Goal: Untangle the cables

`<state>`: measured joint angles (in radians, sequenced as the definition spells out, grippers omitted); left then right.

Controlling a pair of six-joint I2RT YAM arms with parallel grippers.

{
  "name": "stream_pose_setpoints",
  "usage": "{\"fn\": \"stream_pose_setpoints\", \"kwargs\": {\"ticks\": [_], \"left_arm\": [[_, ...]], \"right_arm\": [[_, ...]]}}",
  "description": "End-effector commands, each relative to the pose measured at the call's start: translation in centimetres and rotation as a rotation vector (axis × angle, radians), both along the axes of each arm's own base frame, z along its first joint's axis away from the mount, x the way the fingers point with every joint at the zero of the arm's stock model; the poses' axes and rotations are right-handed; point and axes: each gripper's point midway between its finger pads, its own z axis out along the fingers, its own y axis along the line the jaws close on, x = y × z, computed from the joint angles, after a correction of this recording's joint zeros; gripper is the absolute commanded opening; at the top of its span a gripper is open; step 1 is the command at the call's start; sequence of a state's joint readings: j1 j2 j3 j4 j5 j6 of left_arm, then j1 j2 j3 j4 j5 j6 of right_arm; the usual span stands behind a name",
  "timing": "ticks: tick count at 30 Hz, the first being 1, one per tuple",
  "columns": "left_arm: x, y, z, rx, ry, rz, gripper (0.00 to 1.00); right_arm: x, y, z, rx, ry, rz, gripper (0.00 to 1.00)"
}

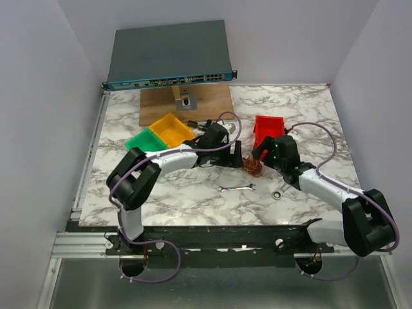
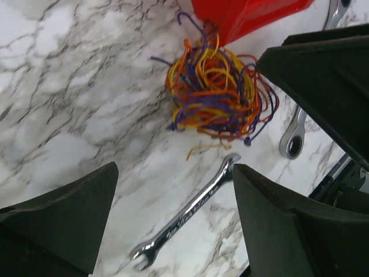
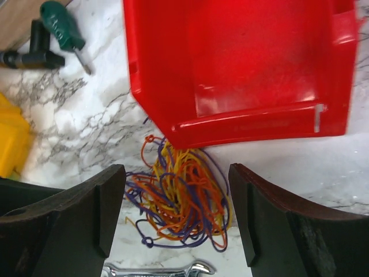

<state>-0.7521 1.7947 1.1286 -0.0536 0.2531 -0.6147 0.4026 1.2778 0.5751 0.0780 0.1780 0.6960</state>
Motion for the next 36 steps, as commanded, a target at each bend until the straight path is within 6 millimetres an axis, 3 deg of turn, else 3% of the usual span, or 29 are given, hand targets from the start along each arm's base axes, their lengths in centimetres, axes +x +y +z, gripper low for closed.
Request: {"fn": "stream_pose_setpoints", "kwargs": {"ticks": [1,3,7,11,12,15,18,23,26,29,32,35,36], "left_arm": [[0.6,-3.3,-0.3,-0.051,0.073,-0.033,0.8],[1.1,-4.2,-0.8,-0.057,0.085,-0.043,0.75],[1.8,-5.5,-1.2,-0.087,0.099,-0.062,0.5],[2.6,-4.9,-1.2,-0.088,0.099,-0.044,0.04],[2.6,-4.5,-0.9,-0.091,0.093,-0.043,0.0],[2.2,-2.8,-0.2,-0.08,0.04,-0.046,0.0],[1.5,-0.6,0.7,-0.038,-0.023,-0.054,0.0],[-0.1,3.1,1.7,-0.006,-0.077,-0.068,0.0],[-1.0,4.3,2.2,0.002,-0.068,-0.083,0.0],[-1.1,5.1,2.5,0.03,-0.097,-0.08,0.0],[-0.8,5.4,1.9,0.045,-0.11,-0.067,0.0],[-0.9,5.2,1.4,0.014,-0.116,-0.078,0.0],[-0.9,5.1,1.3,0.001,-0.124,-0.08,0.06]], "right_arm": [[0.2,-1.1,-0.8,0.098,0.043,-0.049,0.8],[1.0,-1.4,-1.1,0.131,0.06,-0.045,0.79],[2.9,-1.9,-1.4,0.143,0.071,-0.068,0.79],[5.2,-2.7,-1.7,0.141,0.077,-0.106,0.79],[5.7,-2.9,-1.7,0.133,0.074,-0.113,0.79],[6.8,-3.6,-1.1,0.092,0.052,-0.127,0.8],[6.6,-2.7,0.0,0.071,0.037,-0.032,0.8],[3.4,0.8,2.4,0.111,-0.075,0.275,0.8],[1.3,2.7,3.4,0.145,-0.126,0.407,0.78],[-0.7,5.2,3.4,0.187,-0.154,0.526,0.75],[-2.1,7.1,2.1,0.173,-0.16,0.596,0.72],[-2.4,7.1,0.7,0.156,-0.151,0.58,0.71],[-2.2,6.8,0.4,0.143,-0.147,0.557,0.71]]}}
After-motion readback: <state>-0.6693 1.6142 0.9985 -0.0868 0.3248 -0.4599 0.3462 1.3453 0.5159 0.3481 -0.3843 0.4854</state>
